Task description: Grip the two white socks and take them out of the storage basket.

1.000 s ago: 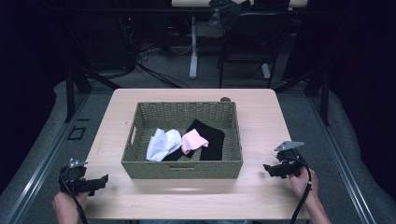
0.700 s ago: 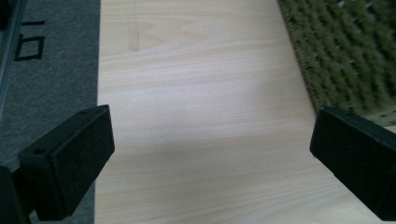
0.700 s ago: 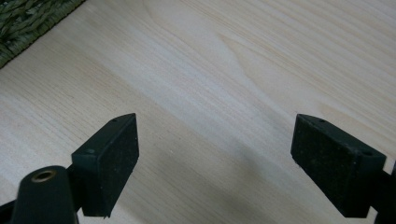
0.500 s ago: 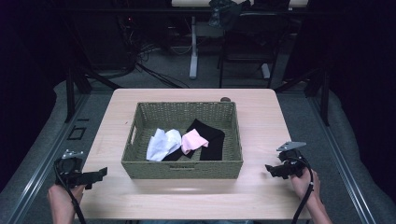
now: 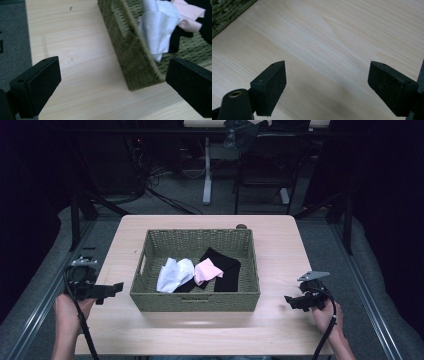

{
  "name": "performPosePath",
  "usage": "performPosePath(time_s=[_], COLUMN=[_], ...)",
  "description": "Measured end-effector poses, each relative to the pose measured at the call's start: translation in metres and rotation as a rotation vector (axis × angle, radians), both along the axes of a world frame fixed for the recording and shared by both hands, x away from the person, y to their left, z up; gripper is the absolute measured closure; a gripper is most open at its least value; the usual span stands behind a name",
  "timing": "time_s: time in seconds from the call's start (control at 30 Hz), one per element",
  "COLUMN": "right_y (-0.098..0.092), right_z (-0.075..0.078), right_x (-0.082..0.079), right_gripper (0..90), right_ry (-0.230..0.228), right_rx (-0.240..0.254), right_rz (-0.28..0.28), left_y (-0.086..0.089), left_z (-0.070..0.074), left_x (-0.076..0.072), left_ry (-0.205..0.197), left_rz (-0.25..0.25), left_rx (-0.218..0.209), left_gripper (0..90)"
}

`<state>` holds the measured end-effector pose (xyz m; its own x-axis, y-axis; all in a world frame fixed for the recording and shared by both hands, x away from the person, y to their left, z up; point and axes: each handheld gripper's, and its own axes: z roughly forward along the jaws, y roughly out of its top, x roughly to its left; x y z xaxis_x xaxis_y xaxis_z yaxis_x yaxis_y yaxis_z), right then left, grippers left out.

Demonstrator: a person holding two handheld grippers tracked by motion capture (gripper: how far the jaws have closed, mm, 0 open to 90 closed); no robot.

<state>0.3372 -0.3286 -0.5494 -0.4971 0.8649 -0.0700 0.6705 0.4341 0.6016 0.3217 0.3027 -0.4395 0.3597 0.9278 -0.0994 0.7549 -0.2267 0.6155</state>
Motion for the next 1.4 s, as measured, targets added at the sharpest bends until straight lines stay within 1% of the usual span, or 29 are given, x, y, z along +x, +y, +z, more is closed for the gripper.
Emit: performPosePath(time_s=[0.13, 0.17, 0.2, 0.23, 0.27, 0.33, 0.43, 0.47, 0.57, 0.67, 0.73, 0.8, 0.97, 1.03, 1.13, 1.2, 1.3, 1.4], right_y=[0.0, 0.0, 0.0, 0.0, 0.0, 0.001, 0.002, 0.002, 0.0, -0.001, -0.001, -0.001, -0.001, -0.001, -0.001, -0.002, -0.002, -0.002], right_z=[0.0, 0.0, 0.0, 0.0, 0.0, 0.0, 0.001, 0.001, 0.002, 0.003, 0.002, 0.001, 0.002, 0.002, 0.003, 0.003, 0.002, 0.003], right_x=[0.0, 0.0, 0.0, 0.001, 0.001, 0.001, 0.001, 0.001, 0.0, 0.0, 0.001, 0.001, 0.001, 0.0, 0.0, 0.0, 0.0, 0.0], right_gripper=[14.7, 14.8, 14.8, 14.8, 14.8, 14.8, 14.8, 14.8, 14.8, 14.7, 14.8, 14.8, 14.8, 14.8, 14.7, 14.8, 14.8, 14.7], right_ry=[0.006, 0.007, 0.005, 0.011, 0.013, 0.015, 0.022, 0.021, 0.013, 0.006, 0.012, 0.019, 0.015, 0.014, 0.013, 0.01, 0.014, 0.012], right_rx=[0.007, 0.01, 0.012, 0.015, 0.018, 0.024, 0.028, 0.023, 0.029, 0.039, 0.04, 0.039, 0.043, 0.042, 0.042, 0.043, 0.042, 0.046], right_rz=[0.005, 0.006, 0.003, 0.01, 0.012, 0.021, 0.023, 0.021, 0.018, 0.012, 0.013, 0.022, 0.024, 0.025, 0.027, 0.028, 0.028, 0.029], left_y=[-0.019, -0.025, -0.025, -0.034, -0.038, -0.048, -0.061, -0.066, -0.078, -0.089, -0.094, -0.1, -0.117, -0.123, -0.129, -0.133, -0.135, -0.138], left_z=[0.01, 0.013, 0.013, 0.016, 0.019, 0.022, 0.025, 0.025, 0.024, 0.019, 0.014, 0.01, -0.002, -0.007, -0.015, -0.02, -0.027, -0.034], left_x=[0.014, 0.018, 0.018, 0.025, 0.029, 0.035, 0.046, 0.049, 0.058, 0.069, 0.078, 0.084, 0.098, 0.103, 0.109, 0.114, 0.119, 0.124], left_ry=[0.004, 0.009, 0.009, 0.014, 0.022, 0.019, 0.024, 0.031, 0.047, 0.068, 0.088, 0.099, 0.139, 0.151, 0.175, 0.193, 0.218, 0.25], left_rz=[-0.056, -0.065, -0.065, -0.072, -0.078, -0.093, -0.126, -0.136, -0.161, -0.176, -0.185, -0.193, -0.222, -0.226, -0.227, -0.224, -0.216, -0.215], left_rx=[0.003, 0.01, 0.01, 0.024, 0.03, 0.025, 0.028, 0.028, 0.043, 0.053, 0.054, 0.05, 0.07, 0.079, 0.093, 0.103, 0.116, 0.127], left_gripper=[1.2, 1.3, 1.3, 1.4, 1.4, 1.7, 1.8, 2.1, 3.0, 3.9, 5.4, 7.0, 9.5, 10.6, 14.6, 15.4, 16.7, 19.5])
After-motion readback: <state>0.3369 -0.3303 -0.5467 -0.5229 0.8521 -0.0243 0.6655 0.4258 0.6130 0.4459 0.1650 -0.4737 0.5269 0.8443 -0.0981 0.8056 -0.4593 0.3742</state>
